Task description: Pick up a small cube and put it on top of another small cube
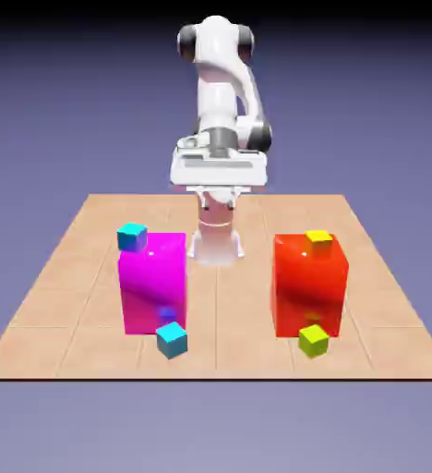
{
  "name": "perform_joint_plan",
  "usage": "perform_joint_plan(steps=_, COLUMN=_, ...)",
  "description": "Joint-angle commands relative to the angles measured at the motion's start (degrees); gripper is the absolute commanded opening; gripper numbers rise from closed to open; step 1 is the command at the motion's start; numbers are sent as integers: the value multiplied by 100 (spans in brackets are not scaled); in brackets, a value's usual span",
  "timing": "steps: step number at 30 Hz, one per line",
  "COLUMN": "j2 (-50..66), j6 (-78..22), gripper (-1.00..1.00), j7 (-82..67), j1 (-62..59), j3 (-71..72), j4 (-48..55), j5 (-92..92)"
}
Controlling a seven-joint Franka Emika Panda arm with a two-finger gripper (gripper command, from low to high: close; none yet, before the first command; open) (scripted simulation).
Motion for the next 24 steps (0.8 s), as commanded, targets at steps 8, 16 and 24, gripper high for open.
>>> perform_joint_plan(steps=8, j2=1661, j6=-1405, gripper=0, j7=-899, j1=499, j3=-677, j4=1038, j5=-330)
perform_joint_plan(steps=16, j2=3323, j6=-2810, gripper=0, j7=-1797, j1=998, j3=-1354, j4=2077, j5=-660)
perform_joint_plan(steps=24, j2=4984, j6=-4214, gripper=0, j7=-2696, j1=1496, j3=-2030, j4=3115, j5=-990)
